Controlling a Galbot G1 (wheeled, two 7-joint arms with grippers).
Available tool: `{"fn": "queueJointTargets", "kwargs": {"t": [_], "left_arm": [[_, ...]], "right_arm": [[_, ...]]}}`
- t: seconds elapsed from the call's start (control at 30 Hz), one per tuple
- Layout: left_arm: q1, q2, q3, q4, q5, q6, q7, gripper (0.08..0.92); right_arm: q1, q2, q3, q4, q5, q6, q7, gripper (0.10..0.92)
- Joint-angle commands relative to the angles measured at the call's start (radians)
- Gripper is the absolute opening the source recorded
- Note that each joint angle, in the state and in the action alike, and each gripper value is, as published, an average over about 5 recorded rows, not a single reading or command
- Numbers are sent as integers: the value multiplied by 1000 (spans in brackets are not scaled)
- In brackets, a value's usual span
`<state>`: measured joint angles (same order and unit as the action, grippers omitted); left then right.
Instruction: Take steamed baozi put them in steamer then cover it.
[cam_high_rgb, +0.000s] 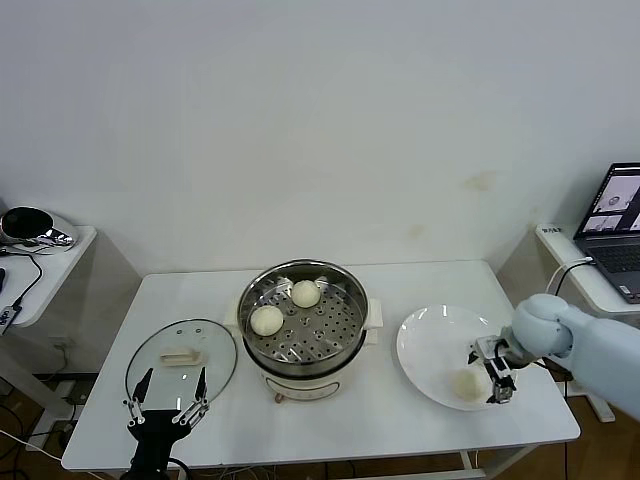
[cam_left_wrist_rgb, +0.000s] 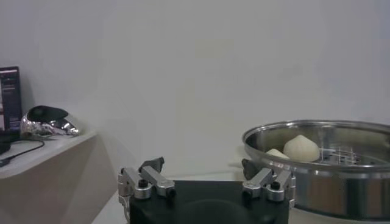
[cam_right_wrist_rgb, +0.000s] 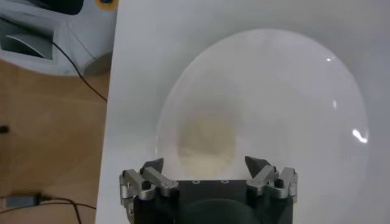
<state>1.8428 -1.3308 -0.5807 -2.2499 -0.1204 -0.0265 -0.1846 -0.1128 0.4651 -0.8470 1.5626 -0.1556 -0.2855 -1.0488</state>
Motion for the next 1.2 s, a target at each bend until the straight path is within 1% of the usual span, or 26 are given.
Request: {"fn": "queueJointTargets", "kwargs": {"t": [0.03,0.13,0.37,0.47,0.57,0.73,0.87,1.07,1.2], "left_arm": [[-1,0,0,2,0,-1,0,823],[-2,0,1,7,0,-3,-1,823],[-3,-2,2,6,0,-6,-2,823],[-4,-2,3,4,-1,-6,-2,823],[-5,-2,4,1,-1,-5,-2,823],[-4,0,5,-1,-1,-5,-2,823],[-4,2,5,-3,-2,-7,-2,823],[-3,9,4,-9,-4,-7,-2,823],[-5,11,4,-11,-5,-6,-2,823]], "right_arm": [[-88,23,63,-24,-24,-25,21,810],[-78,26,63,-26,-24,-32,17,762],[-47,21,62,-28,-20,-33,8,578],[-19,15,62,-22,-6,-33,1,527],[58,7,43,-13,29,-31,-15,497],[255,6,2,-3,112,-31,-36,492],[417,35,-41,-6,187,-29,-50,496],[687,149,-174,-7,293,-1,-67,501],[779,256,-231,7,369,48,-60,504]]}}
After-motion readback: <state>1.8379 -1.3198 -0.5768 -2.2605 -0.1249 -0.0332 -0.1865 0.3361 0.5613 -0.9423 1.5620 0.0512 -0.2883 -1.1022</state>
